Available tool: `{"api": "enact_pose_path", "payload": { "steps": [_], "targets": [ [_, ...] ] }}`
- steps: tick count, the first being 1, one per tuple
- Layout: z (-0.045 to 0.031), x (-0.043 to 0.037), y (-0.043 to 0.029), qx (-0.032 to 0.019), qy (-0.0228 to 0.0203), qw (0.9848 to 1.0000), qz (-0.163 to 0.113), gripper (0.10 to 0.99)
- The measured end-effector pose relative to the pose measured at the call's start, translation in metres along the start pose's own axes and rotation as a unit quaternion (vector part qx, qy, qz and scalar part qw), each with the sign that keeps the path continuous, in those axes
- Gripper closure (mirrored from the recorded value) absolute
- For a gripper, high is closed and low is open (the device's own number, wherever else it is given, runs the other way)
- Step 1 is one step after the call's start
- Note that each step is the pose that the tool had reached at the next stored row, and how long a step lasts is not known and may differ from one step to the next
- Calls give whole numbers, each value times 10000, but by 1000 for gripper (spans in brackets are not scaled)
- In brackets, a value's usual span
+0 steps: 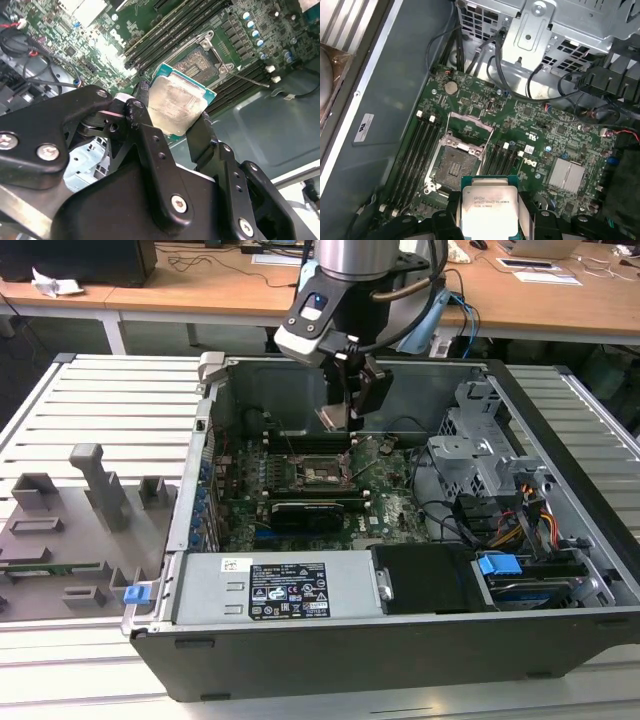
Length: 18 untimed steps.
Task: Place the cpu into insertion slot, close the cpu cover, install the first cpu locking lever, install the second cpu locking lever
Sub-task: 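Place the cpu into insertion slot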
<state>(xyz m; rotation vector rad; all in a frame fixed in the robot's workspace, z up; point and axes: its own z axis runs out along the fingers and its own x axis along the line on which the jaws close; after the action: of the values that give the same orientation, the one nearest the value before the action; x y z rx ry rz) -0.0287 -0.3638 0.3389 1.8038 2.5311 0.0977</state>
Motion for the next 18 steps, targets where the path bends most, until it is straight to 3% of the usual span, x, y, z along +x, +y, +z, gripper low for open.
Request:
{"api": "enact_pose_path", "payload": {
  "steps": [6,18],
  "targets": [
    [41,0,-3,-3,-19,9996,279,545],
    [99,-1,-7,-5,-37,9985,539,545]
  ]
}}
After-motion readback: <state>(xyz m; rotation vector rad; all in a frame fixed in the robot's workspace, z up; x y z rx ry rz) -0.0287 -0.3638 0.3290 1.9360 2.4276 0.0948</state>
